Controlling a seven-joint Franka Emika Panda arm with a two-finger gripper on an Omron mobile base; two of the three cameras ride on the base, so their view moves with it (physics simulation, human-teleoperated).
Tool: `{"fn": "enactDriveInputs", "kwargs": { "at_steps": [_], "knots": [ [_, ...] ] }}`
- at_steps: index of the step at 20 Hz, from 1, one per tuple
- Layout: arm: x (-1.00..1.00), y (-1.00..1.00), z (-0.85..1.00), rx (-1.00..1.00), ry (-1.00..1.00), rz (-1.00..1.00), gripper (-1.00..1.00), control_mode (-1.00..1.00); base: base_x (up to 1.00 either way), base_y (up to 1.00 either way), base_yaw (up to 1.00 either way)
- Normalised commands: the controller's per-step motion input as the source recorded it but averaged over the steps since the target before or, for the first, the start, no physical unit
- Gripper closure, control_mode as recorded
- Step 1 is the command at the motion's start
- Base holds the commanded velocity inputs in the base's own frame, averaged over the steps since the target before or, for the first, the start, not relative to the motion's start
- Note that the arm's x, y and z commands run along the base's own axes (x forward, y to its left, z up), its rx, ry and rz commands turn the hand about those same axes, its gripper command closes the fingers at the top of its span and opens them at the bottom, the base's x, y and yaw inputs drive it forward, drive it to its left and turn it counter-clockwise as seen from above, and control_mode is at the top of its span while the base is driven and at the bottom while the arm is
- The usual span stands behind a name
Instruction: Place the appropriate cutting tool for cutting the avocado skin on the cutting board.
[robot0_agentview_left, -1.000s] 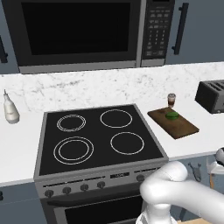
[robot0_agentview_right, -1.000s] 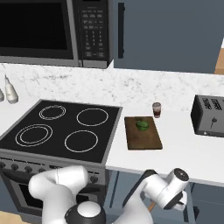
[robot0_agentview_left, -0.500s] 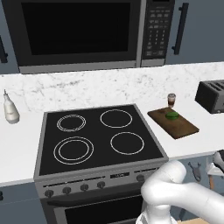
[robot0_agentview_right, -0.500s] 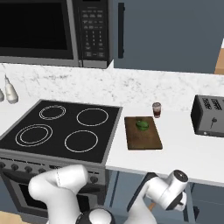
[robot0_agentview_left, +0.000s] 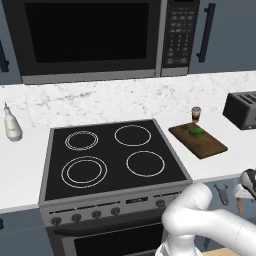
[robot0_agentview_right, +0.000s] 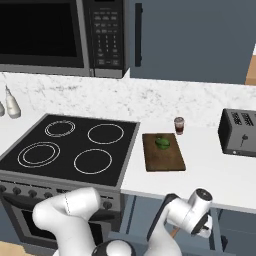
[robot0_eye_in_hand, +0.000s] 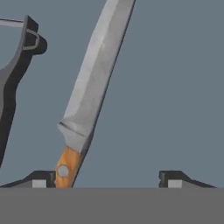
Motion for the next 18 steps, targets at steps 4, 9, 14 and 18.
{"fn": "enactDriveInputs", "kwargs": {
  "at_steps": [4,9,14,18],
  "knots": [
    [-0.18,0.03,-0.08,0.00,0.07,-0.03,-1.00,-1.00,0.00,0.00,0.00],
    [-0.03,0.11,0.00,0.00,0.02,-0.04,-1.00,-1.00,0.00,0.00,0.00],
    [0.00,0.13,-0.02,0.00,0.00,-0.05,-1.00,-1.00,0.00,0.00,0.00],
    [0.00,0.16,-0.12,0.00,0.00,-0.06,-1.00,-1.00,0.00,0.00,0.00]
  ]
}}
